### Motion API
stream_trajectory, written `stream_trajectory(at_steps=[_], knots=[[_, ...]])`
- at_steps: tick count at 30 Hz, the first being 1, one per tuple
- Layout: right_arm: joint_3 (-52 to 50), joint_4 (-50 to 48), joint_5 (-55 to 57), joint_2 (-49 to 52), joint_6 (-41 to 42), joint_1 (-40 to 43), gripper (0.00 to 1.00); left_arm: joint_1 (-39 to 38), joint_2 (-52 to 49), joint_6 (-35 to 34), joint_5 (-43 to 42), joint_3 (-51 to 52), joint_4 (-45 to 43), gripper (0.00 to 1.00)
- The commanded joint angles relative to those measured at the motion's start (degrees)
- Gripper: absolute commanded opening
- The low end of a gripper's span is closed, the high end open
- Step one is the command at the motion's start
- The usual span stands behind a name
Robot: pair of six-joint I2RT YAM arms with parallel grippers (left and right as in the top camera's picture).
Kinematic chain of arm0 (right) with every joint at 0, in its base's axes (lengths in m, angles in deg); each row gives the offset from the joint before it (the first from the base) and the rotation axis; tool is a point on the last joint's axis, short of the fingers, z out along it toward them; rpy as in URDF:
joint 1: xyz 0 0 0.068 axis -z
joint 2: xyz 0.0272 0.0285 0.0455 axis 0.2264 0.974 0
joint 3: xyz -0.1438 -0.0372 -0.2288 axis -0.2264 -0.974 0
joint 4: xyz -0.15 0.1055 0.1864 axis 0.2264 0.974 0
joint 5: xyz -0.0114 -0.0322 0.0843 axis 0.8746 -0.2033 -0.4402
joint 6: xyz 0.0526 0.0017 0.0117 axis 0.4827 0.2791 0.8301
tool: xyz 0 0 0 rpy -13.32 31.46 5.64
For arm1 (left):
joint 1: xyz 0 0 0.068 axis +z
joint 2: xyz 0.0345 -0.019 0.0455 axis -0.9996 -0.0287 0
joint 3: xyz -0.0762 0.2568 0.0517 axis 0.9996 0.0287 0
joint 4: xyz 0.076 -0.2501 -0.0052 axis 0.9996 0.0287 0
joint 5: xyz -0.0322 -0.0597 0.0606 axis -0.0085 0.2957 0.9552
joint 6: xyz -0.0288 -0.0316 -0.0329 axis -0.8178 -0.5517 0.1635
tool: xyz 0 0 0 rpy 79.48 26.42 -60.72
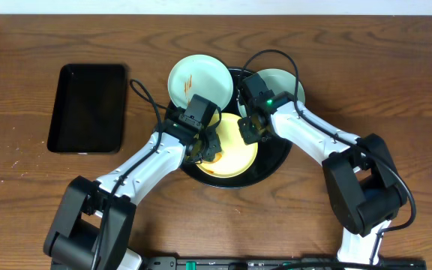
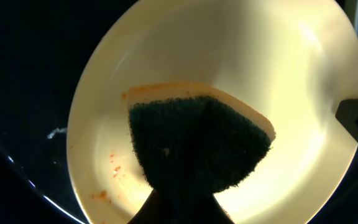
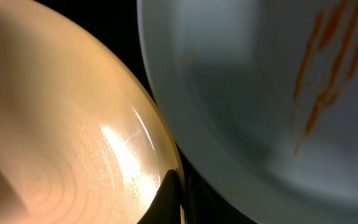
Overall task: Clean dirty plates on tray and stack at the side
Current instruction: 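Bring the sponge back down onto the yellow plate with the left gripper, then scrub the yellow plate again while the right gripper holds its rim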
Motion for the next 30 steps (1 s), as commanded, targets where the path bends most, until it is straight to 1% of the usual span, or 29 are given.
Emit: stream_trajectory(at_steps=[1,7,10,13,19,21,26,30], knots=[[-0.5,-0.4,3.8,-0.7,3.8,-0.3,0.01,0.1,-0.4,-1.1,1.7,0.4,-0.8,0.07],[-0.5,-0.1,3.8,-0.7,3.8,-0.4,0.01,0.1,-3.5,-1.3,1.7,0.4,-3.4,0.07],[-0.5,0.3,3.8,-0.7,3.8,-0.4,0.01,0.1,-5.9,-3.1,1.7,0.4,-3.4,0.07],[-0.5,0.3,3.8,-0.7,3.9,-0.4,0.01,0.1,-7.3,-3.6,1.7,0.4,-3.4,0.07],[-0.5,0.2,3.8,-0.7,4.1,-0.4,0.01,-1.0,-7.6,-4.1,1.3,0.4,-4.2,0.07],[-0.5,0.2,3.8,-0.7,4.1,-0.4,0.01,-1.9,-7.6,-4.1,2.4,0.4,-4.2,0.08],[-0.5,0.3,3.8,-0.7,4.1,-0.4,0.01,-4.0,-7.6,-3.7,9.3,0.4,-2.9,0.08],[-0.5,0.3,3.8,-0.7,4.1,-0.4,0.01,-5.0,-7.6,0.0,13.7,0.4,-2.9,0.08]])
